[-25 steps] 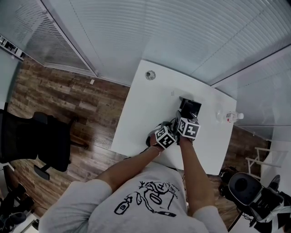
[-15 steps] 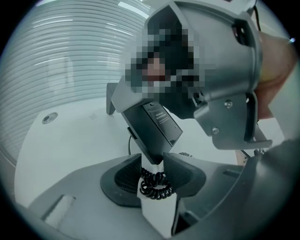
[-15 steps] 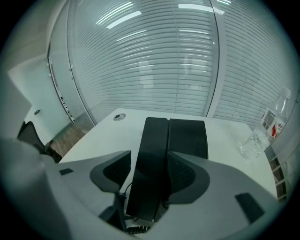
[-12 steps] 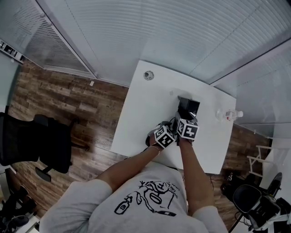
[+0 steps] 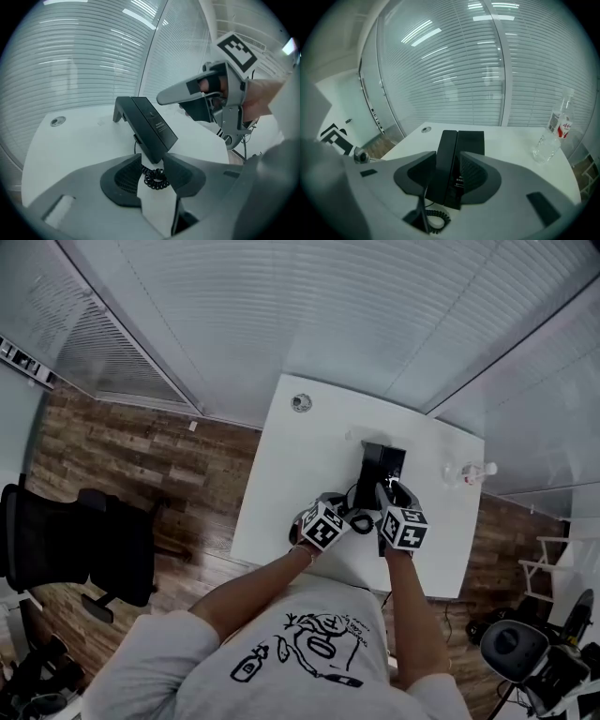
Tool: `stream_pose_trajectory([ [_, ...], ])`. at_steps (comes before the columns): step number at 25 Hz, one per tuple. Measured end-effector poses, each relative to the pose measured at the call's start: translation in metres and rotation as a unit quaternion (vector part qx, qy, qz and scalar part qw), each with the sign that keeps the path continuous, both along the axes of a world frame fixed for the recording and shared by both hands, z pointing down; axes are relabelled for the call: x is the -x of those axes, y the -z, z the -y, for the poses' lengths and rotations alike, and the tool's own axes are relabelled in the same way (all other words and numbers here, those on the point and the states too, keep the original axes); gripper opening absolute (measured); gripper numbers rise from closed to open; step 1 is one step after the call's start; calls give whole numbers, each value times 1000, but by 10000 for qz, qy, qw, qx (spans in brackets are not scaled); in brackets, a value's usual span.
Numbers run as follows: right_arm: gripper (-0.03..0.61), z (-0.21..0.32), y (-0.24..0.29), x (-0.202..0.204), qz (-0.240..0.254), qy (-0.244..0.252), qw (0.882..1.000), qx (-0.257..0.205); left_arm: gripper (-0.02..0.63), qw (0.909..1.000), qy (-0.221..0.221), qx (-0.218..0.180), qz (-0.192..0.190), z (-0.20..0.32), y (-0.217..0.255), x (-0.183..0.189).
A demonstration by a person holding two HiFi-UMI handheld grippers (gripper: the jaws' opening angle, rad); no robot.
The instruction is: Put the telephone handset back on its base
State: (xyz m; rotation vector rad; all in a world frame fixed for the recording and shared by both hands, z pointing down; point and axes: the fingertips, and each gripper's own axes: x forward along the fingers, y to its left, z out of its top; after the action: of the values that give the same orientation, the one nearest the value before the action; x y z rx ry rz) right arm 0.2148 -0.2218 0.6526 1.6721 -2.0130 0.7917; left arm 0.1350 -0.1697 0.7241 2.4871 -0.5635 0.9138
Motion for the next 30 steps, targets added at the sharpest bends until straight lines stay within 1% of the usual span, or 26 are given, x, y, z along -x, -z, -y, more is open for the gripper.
stream_pose_trajectory([
  [3, 127, -12, 27, -8, 45, 106, 9995, -305, 144, 9994, 170, -119, -273, 3, 27, 8],
  [5, 115, -19, 48, -10, 79, 175, 9984, -532, 144, 9978, 338, -204, -537, 6, 51, 14],
  [7, 104, -27, 71, -11, 129, 252, 9966, -777, 130, 9948, 521, -298, -822, 10, 79, 18],
  [8, 98, -30, 83, -11, 156, 292, 9954, -897, 113, 9931, 600, -346, -941, 12, 92, 20],
  [12, 86, -48, 121, -13, 267, 428, 9908, -1258, 80, 9871, 791, -609, -1249, 13, 133, 22],
  [15, 77, -61, 147, -11, 252, 614, 9867, -1485, 75, 9821, 827, -846, -1467, 9, 168, 18],
  [19, 69, -79, 188, -10, 200, 879, 9792, -1816, 75, 9731, 758, -1179, -1826, -1, 224, 6],
  [23, 65, -96, 230, -11, 151, 1102, 9705, -2140, 69, 9617, 791, -1469, -2173, -14, 276, -3],
  [30, 57, -133, 292, -13, 46, 1345, 9576, -2549, 54, 9447, 844, -1923, -2519, -48, 343, -5],
])
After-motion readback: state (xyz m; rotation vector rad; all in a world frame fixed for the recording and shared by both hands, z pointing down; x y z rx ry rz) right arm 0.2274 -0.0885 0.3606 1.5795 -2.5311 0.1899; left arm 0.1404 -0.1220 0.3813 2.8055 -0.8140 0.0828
